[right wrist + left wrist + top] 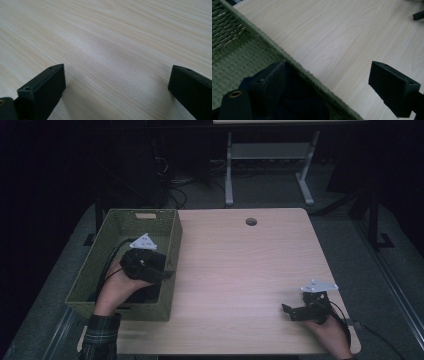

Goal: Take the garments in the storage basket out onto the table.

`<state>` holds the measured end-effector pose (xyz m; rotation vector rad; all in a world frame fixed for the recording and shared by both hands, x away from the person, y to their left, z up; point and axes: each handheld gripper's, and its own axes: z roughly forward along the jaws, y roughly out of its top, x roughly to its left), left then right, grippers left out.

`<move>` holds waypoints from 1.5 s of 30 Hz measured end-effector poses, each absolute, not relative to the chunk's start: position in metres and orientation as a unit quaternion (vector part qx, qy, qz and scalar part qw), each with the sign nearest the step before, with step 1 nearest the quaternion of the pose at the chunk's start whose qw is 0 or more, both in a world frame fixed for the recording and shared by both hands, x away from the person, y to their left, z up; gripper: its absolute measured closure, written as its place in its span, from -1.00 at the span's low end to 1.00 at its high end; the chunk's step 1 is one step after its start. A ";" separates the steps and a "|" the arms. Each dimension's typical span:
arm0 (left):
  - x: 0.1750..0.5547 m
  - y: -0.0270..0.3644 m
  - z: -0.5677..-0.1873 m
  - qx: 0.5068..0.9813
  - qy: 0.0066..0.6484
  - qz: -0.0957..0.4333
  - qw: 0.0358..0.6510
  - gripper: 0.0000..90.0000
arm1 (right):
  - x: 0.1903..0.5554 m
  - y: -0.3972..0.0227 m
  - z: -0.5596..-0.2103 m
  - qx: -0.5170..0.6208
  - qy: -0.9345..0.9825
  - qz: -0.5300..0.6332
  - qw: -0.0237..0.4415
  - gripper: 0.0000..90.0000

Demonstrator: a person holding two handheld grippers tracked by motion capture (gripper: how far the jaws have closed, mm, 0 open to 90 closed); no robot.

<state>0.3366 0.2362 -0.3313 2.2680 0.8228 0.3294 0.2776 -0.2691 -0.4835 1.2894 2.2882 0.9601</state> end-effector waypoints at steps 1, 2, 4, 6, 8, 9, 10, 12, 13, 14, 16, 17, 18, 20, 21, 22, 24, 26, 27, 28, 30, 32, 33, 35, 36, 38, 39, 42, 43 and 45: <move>0.336 0.238 -0.331 0.874 0.319 0.128 0.344 -0.69 | 0.278 -0.269 -0.484 0.454 0.806 0.339 0.172 -0.98; 0.336 0.240 -0.331 0.873 0.322 0.130 0.343 -0.69 | 0.278 -0.269 -0.484 0.453 0.806 0.338 0.173 -0.98; 0.336 0.244 -0.331 0.872 0.326 0.132 0.340 -0.69 | 0.278 -0.269 -0.484 0.452 0.807 0.339 0.173 -0.98; 0.336 0.248 -0.331 0.871 0.330 0.132 0.338 -0.69 | 0.278 -0.269 -0.484 0.453 0.807 0.338 0.173 -0.98; 0.336 0.252 -0.331 0.869 0.334 0.134 0.338 -0.69 | 0.278 -0.269 -0.484 0.453 0.807 0.339 0.173 -0.98; 0.336 0.254 -0.331 0.868 0.338 0.133 0.339 -0.69 | 0.278 -0.269 -0.484 0.453 0.807 0.339 0.172 -0.98; 0.336 0.256 -0.331 0.867 0.340 0.134 0.338 -0.69 | 0.278 -0.269 -0.484 0.453 0.807 0.338 0.172 -0.98; 0.336 0.260 -0.331 0.867 0.343 0.136 0.335 -0.69 | 0.278 -0.269 -0.484 0.453 0.807 0.338 0.173 -0.98; 0.336 0.262 -0.332 0.866 0.347 0.136 0.334 -0.69 | 0.278 -0.269 -0.484 0.453 0.807 0.339 0.173 -0.98; 0.336 0.263 -0.332 0.865 0.349 0.137 0.333 -0.69 | 0.278 -0.269 -0.484 0.453 0.807 0.338 0.173 -0.98; 0.335 0.267 -0.333 0.864 0.353 0.139 0.332 -0.69 | 0.278 -0.269 -0.484 0.453 0.807 0.338 0.173 -0.98; 0.336 0.269 -0.333 0.864 0.353 0.141 0.331 -0.69 | 0.278 -0.269 -0.484 0.453 0.807 0.338 0.173 -0.98; 0.335 0.271 -0.333 0.863 0.355 0.141 0.330 -0.69 | 0.278 -0.269 -0.484 0.453 0.807 0.338 0.173 -0.98; 0.335 0.274 -0.334 0.862 0.360 0.141 0.328 -0.69 | 0.278 -0.269 -0.484 0.453 0.807 0.338 0.173 -0.98; 0.335 0.276 -0.334 0.863 0.360 0.144 0.325 -0.69 | 0.278 -0.269 -0.484 0.453 0.807 0.338 0.173 -0.98; 0.335 0.278 -0.334 0.863 0.362 0.144 0.321 -0.69 | 0.278 -0.269 -0.484 0.452 0.807 0.338 0.173 -0.98; 0.334 0.281 -0.335 0.865 0.364 0.146 0.313 -0.69 | 0.278 -0.269 -0.484 0.452 0.807 0.338 0.173 -0.98; 0.334 0.284 -0.337 0.865 0.370 0.146 0.306 -0.69 | 0.278 -0.269 -0.484 0.452 0.807 0.338 0.173 -0.98; 0.334 0.285 -0.337 0.867 0.370 0.146 0.301 -0.69 | 0.278 -0.269 -0.484 0.452 0.807 0.338 0.173 -0.98; 0.334 0.286 -0.338 0.866 0.372 0.147 0.300 -0.69 | 0.278 -0.269 -0.484 0.453 0.807 0.338 0.173 -0.98; 0.333 0.288 -0.339 0.866 0.375 0.143 0.297 -0.69 | 0.278 -0.269 -0.484 0.453 0.807 0.338 0.173 -0.98; 0.333 0.289 -0.340 0.869 0.375 0.139 0.292 -0.69 | 0.278 -0.269 -0.484 0.452 0.807 0.338 0.173 -0.98; 0.333 0.288 -0.341 0.868 0.377 0.137 0.293 -0.69 | 0.278 -0.269 -0.484 0.452 0.807 0.338 0.173 -0.98; 0.333 0.288 -0.343 0.870 0.378 0.135 0.286 -0.69 | 0.278 -0.269 -0.484 0.452 0.807 0.338 0.173 -0.98; 0.333 0.289 -0.344 0.870 0.380 0.134 0.284 -0.69 | 0.278 -0.269 -0.484 0.452 0.807 0.338 0.173 -0.98; 0.332 0.289 -0.346 0.869 0.385 0.133 0.280 -0.69 | 0.278 -0.269 -0.484 0.452 0.807 0.338 0.173 -0.98; 0.333 0.289 -0.347 0.871 0.387 0.132 0.274 -0.69 | 0.278 -0.269 -0.484 0.452 0.807 0.338 0.173 -0.98; 0.334 0.291 -0.351 0.872 0.392 0.134 0.261 -0.69 | 0.278 -0.269 -0.484 0.452 0.807 0.338 0.173 -0.98; 0.334 0.292 -0.352 0.872 0.394 0.134 0.258 -0.69 | 0.278 -0.269 -0.484 0.452 0.807 0.338 0.173 -0.98; 0.335 0.293 -0.355 0.873 0.398 0.132 0.250 -0.69 | 0.278 -0.269 -0.484 0.452 0.807 0.338 0.173 -0.98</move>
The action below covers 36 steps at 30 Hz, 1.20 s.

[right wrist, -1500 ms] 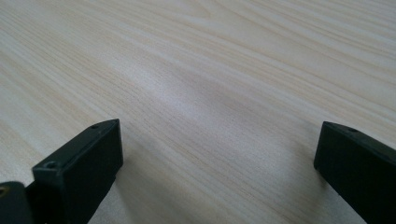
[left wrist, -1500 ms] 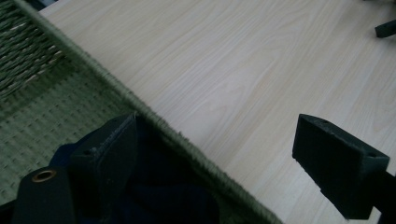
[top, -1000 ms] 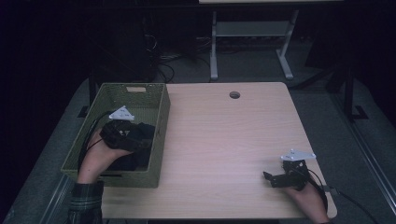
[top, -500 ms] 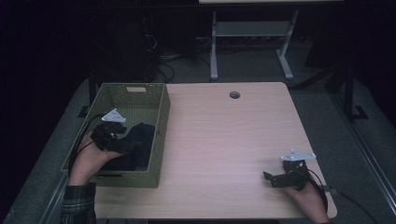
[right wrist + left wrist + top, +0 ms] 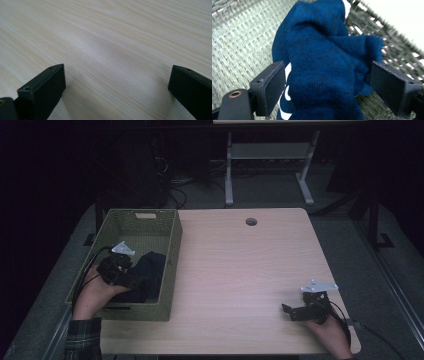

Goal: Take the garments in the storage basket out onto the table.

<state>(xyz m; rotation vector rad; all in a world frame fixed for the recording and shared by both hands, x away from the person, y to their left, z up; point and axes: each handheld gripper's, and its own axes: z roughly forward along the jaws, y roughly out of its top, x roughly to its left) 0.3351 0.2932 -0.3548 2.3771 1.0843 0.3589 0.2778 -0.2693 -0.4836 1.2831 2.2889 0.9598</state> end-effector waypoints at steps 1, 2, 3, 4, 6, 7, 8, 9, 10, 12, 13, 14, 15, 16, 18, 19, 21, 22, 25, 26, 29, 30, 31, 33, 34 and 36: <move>0.336 0.293 -0.356 0.874 0.399 0.130 0.244 -0.69 | 0.278 -0.269 -0.484 0.452 0.807 0.338 0.173 -0.98; 0.336 0.294 -0.358 0.875 0.399 0.129 0.241 -0.69 | 0.278 -0.269 -0.484 0.452 0.807 0.338 0.173 -0.98; 0.336 0.293 -0.359 0.875 0.402 0.126 0.239 -0.69 | 0.278 -0.269 -0.484 0.452 0.807 0.338 0.173 -0.98; 0.337 0.294 -0.361 0.875 0.403 0.124 0.238 -0.69 | 0.278 -0.269 -0.484 0.452 0.807 0.338 0.173 -0.98; 0.338 0.294 -0.364 0.877 0.402 0.118 0.235 -0.69 | 0.278 -0.269 -0.484 0.452 0.807 0.338 0.173 -0.98; 0.339 0.294 -0.365 0.877 0.404 0.116 0.234 -0.69 | 0.278 -0.269 -0.484 0.452 0.807 0.338 0.173 -0.98; 0.339 0.294 -0.366 0.878 0.404 0.114 0.232 -0.69 | 0.278 -0.269 -0.484 0.452 0.807 0.338 0.173 -0.98; 0.340 0.294 -0.368 0.878 0.404 0.113 0.230 -0.69 | 0.278 -0.269 -0.484 0.452 0.807 0.338 0.173 -0.98; 0.340 0.294 -0.369 0.878 0.405 0.111 0.231 -0.69 | 0.278 -0.269 -0.484 0.452 0.807 0.338 0.173 -0.98; 0.341 0.295 -0.371 0.877 0.406 0.106 0.233 -0.68 | 0.278 -0.269 -0.484 0.453 0.807 0.338 0.173 -0.98; 0.341 0.295 -0.371 0.877 0.407 0.103 0.236 -0.67 | 0.278 -0.269 -0.484 0.452 0.807 0.338 0.173 -0.98; 0.342 0.296 -0.372 0.876 0.409 0.096 0.236 -0.62 | 0.278 -0.269 -0.484 0.452 0.807 0.338 0.173 -0.98; 0.342 0.297 -0.371 0.878 0.407 0.087 0.236 -0.54 | 0.278 -0.269 -0.484 0.452 0.807 0.338 0.173 -0.98; 0.342 0.297 -0.371 0.877 0.408 0.082 0.242 -0.47 | 0.278 -0.269 -0.484 0.452 0.807 0.338 0.173 -0.98; 0.342 0.298 -0.372 0.877 0.410 0.075 0.240 -0.41 | 0.278 -0.269 -0.484 0.452 0.807 0.338 0.173 -0.98; 0.342 0.298 -0.372 0.876 0.412 0.072 0.239 -0.36 | 0.278 -0.269 -0.484 0.452 0.807 0.338 0.173 -0.98; 0.343 0.298 -0.373 0.877 0.412 0.065 0.238 -0.25 | 0.278 -0.269 -0.484 0.453 0.807 0.338 0.173 -0.98; 0.343 0.298 -0.373 0.879 0.411 0.060 0.235 -0.20 | 0.278 -0.269 -0.484 0.453 0.807 0.338 0.173 -0.98; 0.343 0.298 -0.373 0.880 0.410 0.057 0.231 -0.01 | 0.278 -0.269 -0.484 0.452 0.807 0.338 0.173 -0.98; 0.343 0.298 -0.373 0.880 0.410 0.057 0.231 0.05 | 0.278 -0.269 -0.484 0.452 0.807 0.338 0.173 -0.98; 0.345 0.297 -0.373 0.882 0.410 0.059 0.226 0.21 | 0.278 -0.269 -0.484 0.452 0.807 0.338 0.173 -0.98; 0.346 0.297 -0.372 0.884 0.408 0.060 0.221 0.24 | 0.278 -0.269 -0.484 0.452 0.807 0.338 0.173 -0.98; 0.346 0.297 -0.370 0.885 0.407 0.061 0.220 0.26 | 0.278 -0.269 -0.484 0.452 0.807 0.338 0.173 -0.98; 0.347 0.297 -0.368 0.885 0.405 0.064 0.218 0.31 | 0.278 -0.269 -0.484 0.453 0.807 0.338 0.173 -0.98; 0.347 0.297 -0.367 0.886 0.404 0.065 0.218 0.32 | 0.278 -0.269 -0.484 0.452 0.807 0.338 0.173 -0.98; 0.349 0.299 -0.364 0.887 0.400 0.066 0.220 0.33 | 0.278 -0.269 -0.484 0.452 0.807 0.338 0.173 -0.98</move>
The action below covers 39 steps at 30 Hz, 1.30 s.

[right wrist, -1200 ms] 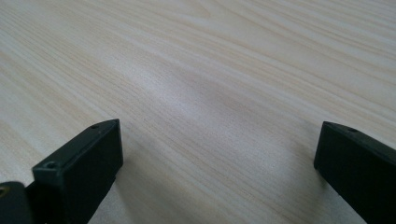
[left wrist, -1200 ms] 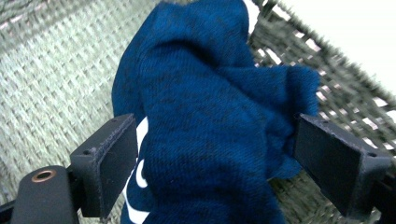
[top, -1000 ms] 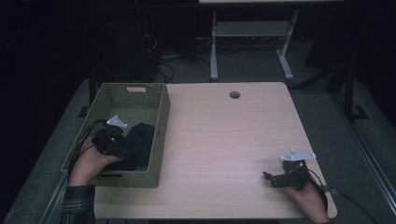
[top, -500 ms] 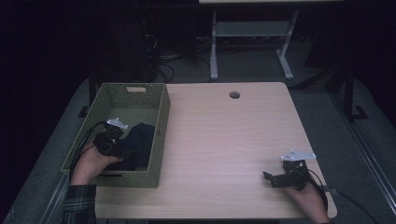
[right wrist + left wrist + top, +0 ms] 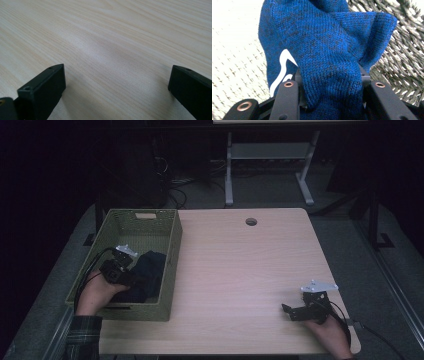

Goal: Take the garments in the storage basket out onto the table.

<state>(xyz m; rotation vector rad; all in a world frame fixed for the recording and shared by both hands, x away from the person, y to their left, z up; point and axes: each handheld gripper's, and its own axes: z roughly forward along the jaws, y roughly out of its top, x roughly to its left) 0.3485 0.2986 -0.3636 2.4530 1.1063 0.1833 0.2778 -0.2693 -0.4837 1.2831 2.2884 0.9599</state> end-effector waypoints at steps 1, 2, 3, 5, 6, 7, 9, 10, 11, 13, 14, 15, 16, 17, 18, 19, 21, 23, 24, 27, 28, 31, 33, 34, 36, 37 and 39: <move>0.349 0.299 -0.362 0.887 0.399 0.065 0.221 0.34 | 0.278 -0.269 -0.484 0.452 0.807 0.338 0.173 -0.98; 0.350 0.300 -0.360 0.887 0.401 0.066 0.222 0.35 | 0.278 -0.269 -0.484 0.452 0.807 0.338 0.173 -0.98; 0.351 0.300 -0.358 0.887 0.400 0.066 0.221 0.35 | 0.278 -0.269 -0.484 0.452 0.807 0.338 0.173 -0.98; 0.351 0.300 -0.353 0.887 0.400 0.062 0.222 0.36 | 0.278 -0.269 -0.484 0.452 0.807 0.338 0.173 -0.98; 0.352 0.300 -0.351 0.888 0.398 0.062 0.223 0.36 | 0.278 -0.269 -0.484 0.452 0.807 0.339 0.173 -0.98; 0.352 0.300 -0.349 0.887 0.399 0.061 0.223 0.36 | 0.278 -0.269 -0.484 0.452 0.807 0.339 0.173 -0.98; 0.354 0.301 -0.345 0.889 0.394 0.064 0.223 0.36 | 0.278 -0.269 -0.484 0.452 0.807 0.338 0.173 -0.98; 0.354 0.301 -0.345 0.889 0.394 0.064 0.223 0.36 | 0.278 -0.269 -0.484 0.452 0.807 0.339 0.173 -0.98; 0.355 0.302 -0.342 0.887 0.398 0.062 0.226 0.36 | 0.278 -0.269 -0.484 0.453 0.807 0.339 0.173 -0.98; 0.356 0.303 -0.337 0.886 0.398 0.062 0.229 0.35 | 0.278 -0.269 -0.484 0.453 0.807 0.338 0.173 -0.98; 0.356 0.304 -0.334 0.886 0.397 0.062 0.230 0.35 | 0.278 -0.269 -0.484 0.452 0.807 0.338 0.173 -0.98; 0.357 0.305 -0.331 0.885 0.398 0.063 0.232 0.35 | 0.278 -0.269 -0.484 0.453 0.807 0.338 0.173 -0.98; 0.357 0.305 -0.331 0.885 0.398 0.063 0.232 0.35 | 0.278 -0.269 -0.484 0.453 0.807 0.338 0.173 -0.98; 0.357 0.306 -0.325 0.886 0.395 0.066 0.234 0.35 | 0.278 -0.269 -0.484 0.453 0.807 0.339 0.173 -0.98; 0.357 0.306 -0.322 0.886 0.395 0.065 0.235 0.35 | 0.278 -0.269 -0.484 0.453 0.807 0.338 0.173 -0.98; 0.357 0.306 -0.319 0.886 0.394 0.067 0.235 0.35 | 0.278 -0.269 -0.484 0.452 0.807 0.338 0.173 -0.98; 0.358 0.307 -0.313 0.886 0.394 0.071 0.235 0.35 | 0.278 -0.269 -0.484 0.452 0.807 0.339 0.173 -0.98; 0.358 0.308 -0.308 0.886 0.393 0.072 0.236 0.35 | 0.278 -0.269 -0.484 0.453 0.807 0.338 0.173 -0.98; 0.359 0.308 -0.305 0.887 0.392 0.072 0.235 0.35 | 0.278 -0.269 -0.484 0.452 0.807 0.338 0.173 -0.98; 0.360 0.308 -0.298 0.888 0.389 0.070 0.234 0.35 | 0.278 -0.269 -0.484 0.452 0.807 0.339 0.173 -0.98; 0.361 0.308 -0.295 0.889 0.388 0.070 0.232 0.35 | 0.278 -0.269 -0.484 0.452 0.807 0.339 0.173 -0.98; 0.363 0.308 -0.288 0.890 0.386 0.070 0.232 0.35 | 0.278 -0.269 -0.484 0.453 0.807 0.338 0.173 -0.98; 0.364 0.309 -0.283 0.889 0.387 0.071 0.236 0.35 | 0.278 -0.269 -0.484 0.453 0.807 0.339 0.173 -0.98; 0.365 0.310 -0.281 0.890 0.383 0.071 0.236 0.35 | 0.278 -0.269 -0.484 0.452 0.807 0.339 0.174 -0.98; 0.366 0.310 -0.275 0.889 0.384 0.070 0.238 0.35 | 0.278 -0.269 -0.484 0.453 0.806 0.339 0.173 -0.98; 0.367 0.310 -0.273 0.889 0.384 0.072 0.241 0.35 | 0.278 -0.269 -0.484 0.453 0.806 0.339 0.173 -0.98; 0.368 0.310 -0.267 0.888 0.383 0.075 0.241 0.35 | 0.278 -0.269 -0.484 0.453 0.806 0.339 0.173 -0.98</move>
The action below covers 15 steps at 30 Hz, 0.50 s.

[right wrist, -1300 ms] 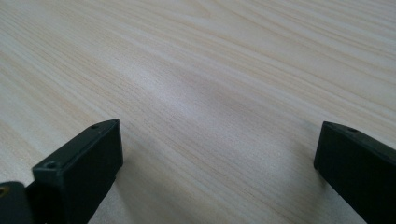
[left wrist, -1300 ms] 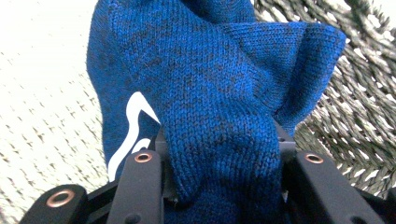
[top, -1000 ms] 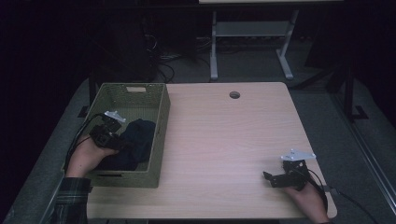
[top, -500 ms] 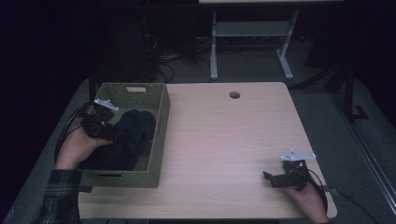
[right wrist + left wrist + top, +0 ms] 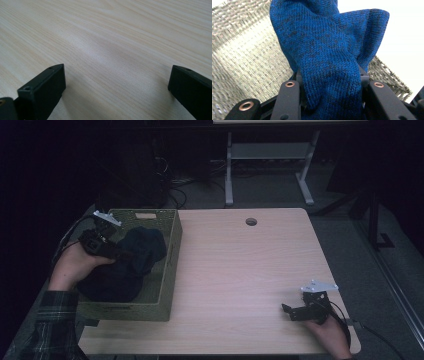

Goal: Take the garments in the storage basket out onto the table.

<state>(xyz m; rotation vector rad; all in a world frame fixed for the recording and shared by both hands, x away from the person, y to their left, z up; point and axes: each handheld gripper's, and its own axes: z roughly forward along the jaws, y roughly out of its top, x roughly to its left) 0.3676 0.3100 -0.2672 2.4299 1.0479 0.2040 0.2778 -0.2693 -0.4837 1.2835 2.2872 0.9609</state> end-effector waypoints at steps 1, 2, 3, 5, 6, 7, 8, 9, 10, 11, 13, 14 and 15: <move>0.368 0.310 -0.264 0.889 0.382 0.076 0.241 0.35 | 0.278 -0.269 -0.484 0.453 0.806 0.339 0.173 -0.98; 0.368 0.309 -0.261 0.890 0.380 0.078 0.241 0.35 | 0.278 -0.269 -0.484 0.452 0.806 0.339 0.173 -0.98; 0.369 0.309 -0.258 0.890 0.379 0.080 0.240 0.35 | 0.278 -0.269 -0.484 0.453 0.806 0.339 0.173 -0.98; 0.370 0.308 -0.253 0.891 0.376 0.082 0.241 0.35 | 0.278 -0.269 -0.484 0.453 0.806 0.339 0.173 -0.98; 0.370 0.307 -0.250 0.891 0.374 0.083 0.242 0.35 | 0.278 -0.269 -0.484 0.453 0.806 0.339 0.173 -0.98; 0.370 0.306 -0.247 0.891 0.374 0.084 0.243 0.35 | 0.278 -0.269 -0.484 0.453 0.806 0.339 0.173 -0.98; 0.370 0.304 -0.245 0.891 0.372 0.084 0.245 0.35 | 0.278 -0.269 -0.484 0.453 0.806 0.339 0.173 -0.98; 0.370 0.303 -0.242 0.892 0.370 0.085 0.247 0.35 | 0.278 -0.269 -0.484 0.453 0.806 0.339 0.173 -0.98; 0.370 0.302 -0.240 0.893 0.367 0.085 0.246 0.35 | 0.278 -0.269 -0.484 0.453 0.806 0.339 0.173 -0.98; 0.370 0.302 -0.240 0.893 0.367 0.085 0.246 0.35 | 0.278 -0.269 -0.484 0.453 0.806 0.339 0.173 -0.98; 0.370 0.298 -0.234 0.894 0.363 0.086 0.249 0.35 | 0.278 -0.269 -0.484 0.453 0.806 0.339 0.173 -0.98; 0.371 0.297 -0.232 0.895 0.360 0.086 0.248 0.35 | 0.278 -0.269 -0.484 0.453 0.806 0.339 0.173 -0.98; 0.371 0.295 -0.230 0.896 0.358 0.088 0.249 0.35 | 0.278 -0.269 -0.484 0.453 0.806 0.339 0.173 -0.98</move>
